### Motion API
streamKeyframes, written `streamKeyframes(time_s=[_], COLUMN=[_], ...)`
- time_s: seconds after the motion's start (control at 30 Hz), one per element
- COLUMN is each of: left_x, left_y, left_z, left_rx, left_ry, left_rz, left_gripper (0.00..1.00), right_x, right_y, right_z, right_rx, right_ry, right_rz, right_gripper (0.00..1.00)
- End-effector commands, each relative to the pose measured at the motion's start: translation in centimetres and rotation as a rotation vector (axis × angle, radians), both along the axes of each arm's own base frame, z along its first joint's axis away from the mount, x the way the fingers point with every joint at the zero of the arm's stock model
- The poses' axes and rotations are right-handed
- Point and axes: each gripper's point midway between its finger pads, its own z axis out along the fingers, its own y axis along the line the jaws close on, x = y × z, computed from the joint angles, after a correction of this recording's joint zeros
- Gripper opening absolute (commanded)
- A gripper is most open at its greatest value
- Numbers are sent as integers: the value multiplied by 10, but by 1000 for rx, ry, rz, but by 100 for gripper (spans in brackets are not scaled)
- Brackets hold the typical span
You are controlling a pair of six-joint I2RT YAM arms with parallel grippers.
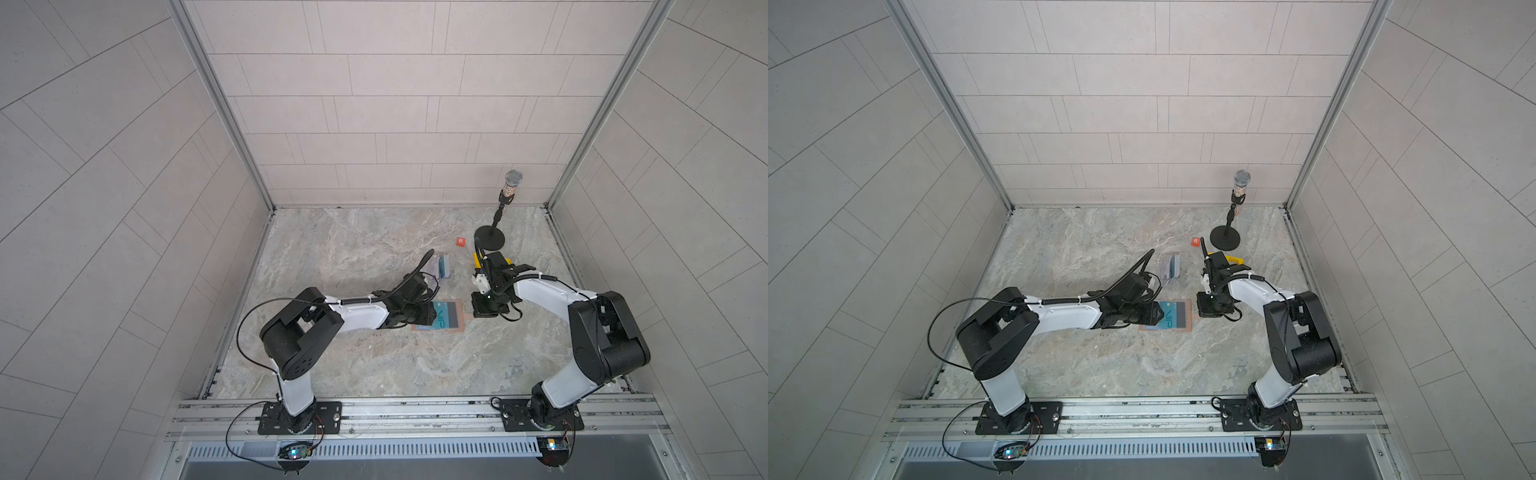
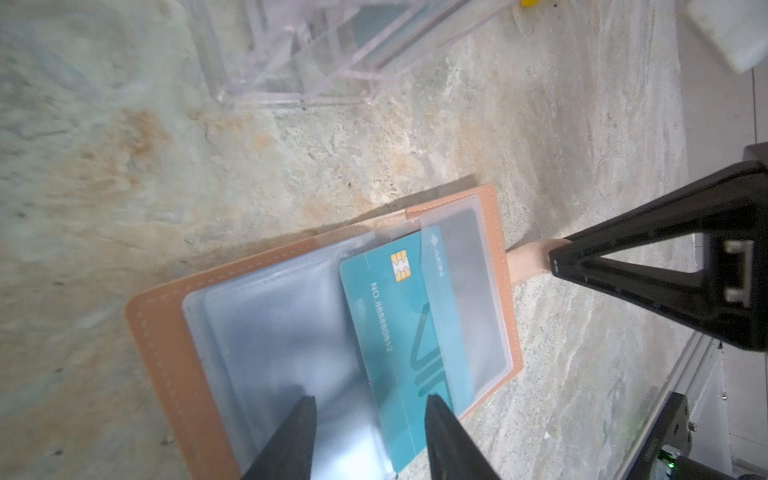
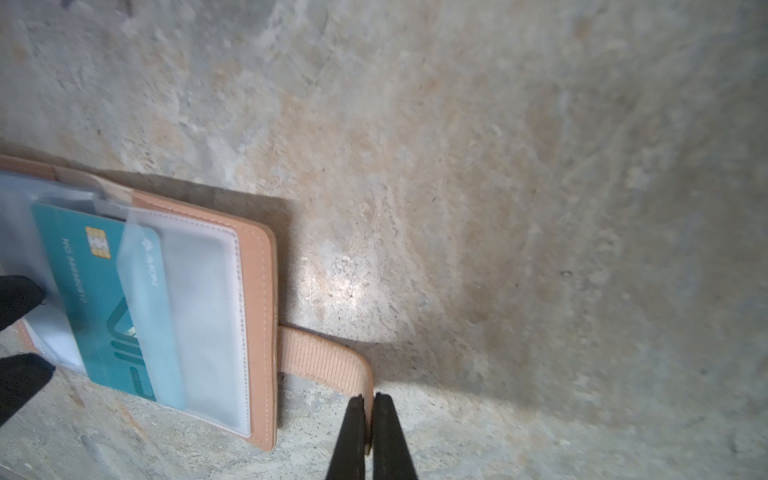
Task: Put the credit cards into the card holder
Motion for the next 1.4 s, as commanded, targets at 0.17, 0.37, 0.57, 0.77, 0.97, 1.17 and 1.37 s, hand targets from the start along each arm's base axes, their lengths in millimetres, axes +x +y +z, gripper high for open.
streamKeyframes(time_s=[0.17,0.37,0.57,0.77,0.97,1.17,1.37], left_x=[-6,-8,-8,-8,-10,-11,-12], left_y=[10,6,0,-4,-10,-19,-24], left_z=[-13,-19,-20,-22,-22,-22,-24], left_rx=[87,91,90,87,66,32,18], left_ry=[30,50,61,72,83,100,111], left_rz=[-8,-22,-39,-52,-66,-82,-91], left_gripper=[20,15,8,5,5,5,5], right_x=[-3,-3,-3,-3,-3,-4,-5], right_y=[0,0,0,1,1,1,1], right_z=[5,5,6,6,7,6,6], right_rx=[-2,1,2,4,7,9,10], right_ry=[0,0,-3,-3,-4,-4,-5], right_rz=[2,2,3,3,4,3,4], right_gripper=[0,0,0,0,0,0,0])
